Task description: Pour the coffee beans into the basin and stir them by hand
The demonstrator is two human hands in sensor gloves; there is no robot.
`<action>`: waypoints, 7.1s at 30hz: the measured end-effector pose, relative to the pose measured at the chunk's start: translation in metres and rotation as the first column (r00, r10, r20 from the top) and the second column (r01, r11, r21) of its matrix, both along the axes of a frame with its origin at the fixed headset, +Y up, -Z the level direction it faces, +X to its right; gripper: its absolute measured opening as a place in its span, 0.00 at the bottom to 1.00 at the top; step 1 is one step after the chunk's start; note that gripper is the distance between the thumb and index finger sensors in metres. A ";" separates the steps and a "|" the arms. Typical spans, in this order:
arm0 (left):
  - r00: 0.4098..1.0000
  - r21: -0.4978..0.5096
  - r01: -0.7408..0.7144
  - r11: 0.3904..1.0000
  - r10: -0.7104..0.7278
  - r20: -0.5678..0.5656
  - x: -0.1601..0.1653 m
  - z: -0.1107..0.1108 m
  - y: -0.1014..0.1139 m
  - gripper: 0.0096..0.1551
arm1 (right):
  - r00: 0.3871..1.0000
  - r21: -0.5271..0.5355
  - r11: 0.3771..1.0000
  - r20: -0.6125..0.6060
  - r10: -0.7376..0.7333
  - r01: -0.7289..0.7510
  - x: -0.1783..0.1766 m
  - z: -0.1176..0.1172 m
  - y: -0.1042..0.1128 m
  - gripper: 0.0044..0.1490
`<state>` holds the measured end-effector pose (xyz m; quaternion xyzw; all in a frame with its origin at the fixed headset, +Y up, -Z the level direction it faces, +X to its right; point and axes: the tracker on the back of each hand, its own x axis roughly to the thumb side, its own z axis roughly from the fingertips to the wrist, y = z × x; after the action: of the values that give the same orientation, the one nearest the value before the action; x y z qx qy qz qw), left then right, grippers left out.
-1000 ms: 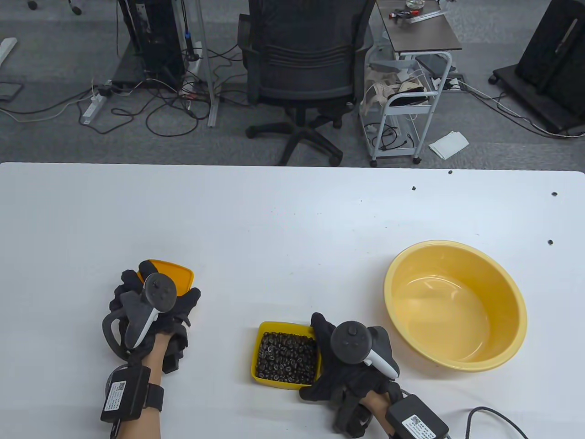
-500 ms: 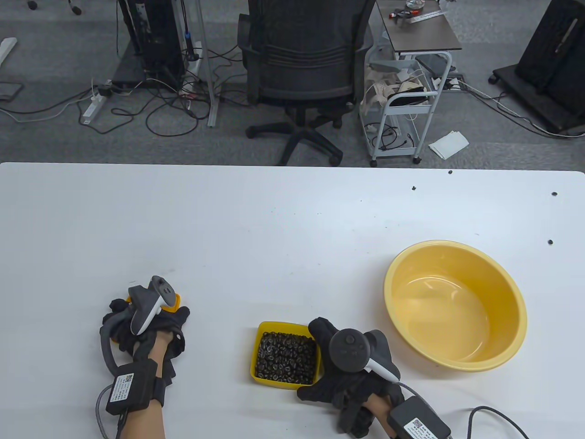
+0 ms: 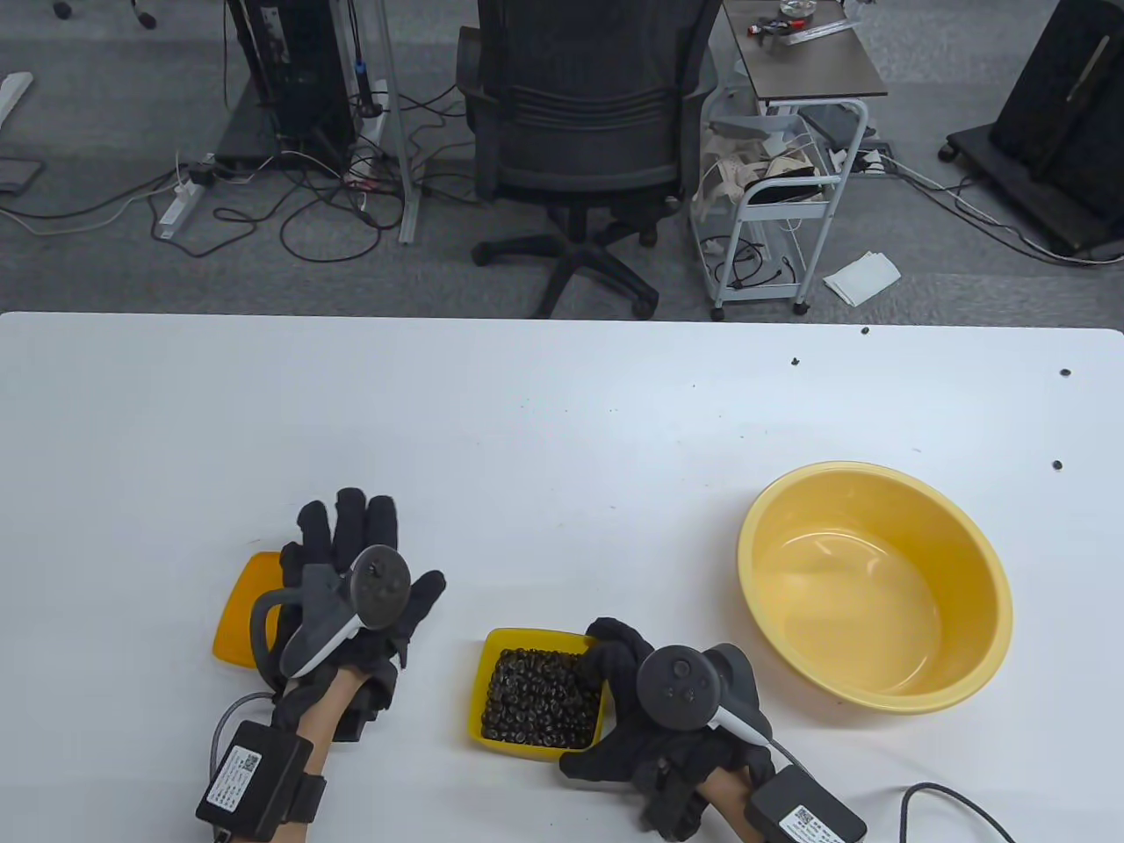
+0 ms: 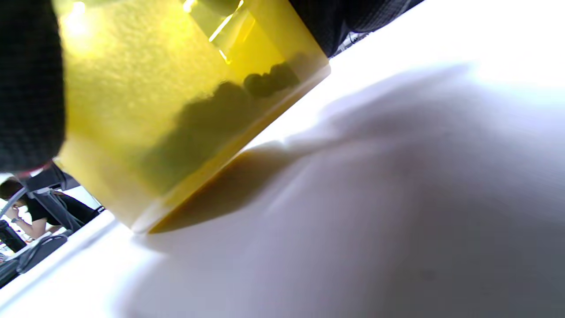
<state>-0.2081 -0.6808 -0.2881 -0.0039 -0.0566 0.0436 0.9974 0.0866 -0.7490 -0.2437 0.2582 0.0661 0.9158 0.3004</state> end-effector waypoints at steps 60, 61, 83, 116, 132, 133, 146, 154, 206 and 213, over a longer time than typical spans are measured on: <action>0.993 -0.108 0.076 0.991 -0.066 0.093 -0.001 0.036 -0.010 0.52 | 0.285 0.046 0.361 0.709 0.645 -0.931 0.153 -0.028 0.111 0.49; 0.993 -0.108 0.077 0.991 -0.067 0.093 -0.001 0.036 -0.010 0.52 | 0.281 0.047 0.353 0.707 0.649 -0.934 0.152 -0.028 0.111 0.49; 0.992 -0.124 0.091 0.988 -0.080 0.093 0.000 0.037 -0.011 0.53 | 0.099 0.154 -0.007 0.668 0.738 -0.988 0.112 -0.025 0.102 0.48; 0.994 -0.147 -0.005 0.989 0.021 0.104 0.000 0.036 -0.011 0.53 | 0.365 0.154 0.392 0.753 0.548 -0.907 0.117 -0.012 0.147 0.47; 0.475 -0.472 -0.787 0.397 0.878 -0.053 0.027 0.032 -0.026 0.56 | 0.952 0.310 0.950 0.301 -0.064 -0.034 0.024 0.012 0.112 0.47; 0.456 -0.496 -0.793 0.352 0.884 -0.102 0.024 0.031 -0.031 0.56 | 0.964 0.312 0.950 0.258 -0.071 -0.014 0.016 0.012 0.107 0.47; 0.292 -0.451 -0.881 0.141 0.913 -0.285 -0.007 0.010 -0.040 0.52 | 0.987 0.246 0.969 0.143 -0.071 0.034 0.000 0.011 0.084 0.65; 0.036 0.072 -0.994 0.081 0.876 -0.482 -0.080 -0.016 -0.045 0.52 | 0.945 0.418 0.894 0.326 0.022 -0.165 0.040 0.028 0.106 0.61; 0.306 -0.063 -0.952 0.299 0.936 -0.172 -0.088 -0.013 0.037 0.61 | 0.689 -0.045 0.854 0.569 0.449 -0.518 0.134 -0.001 0.067 0.66; 0.765 0.017 -0.630 0.776 0.617 0.188 -0.026 0.030 0.051 0.57 | 0.608 -0.046 0.759 0.567 0.555 -0.650 0.121 -0.011 0.042 0.51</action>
<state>-0.2340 -0.6297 -0.2579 0.0510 -0.1420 0.3696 0.9169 0.2077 -0.7069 -0.2547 -0.0294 -0.0154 0.9985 -0.0431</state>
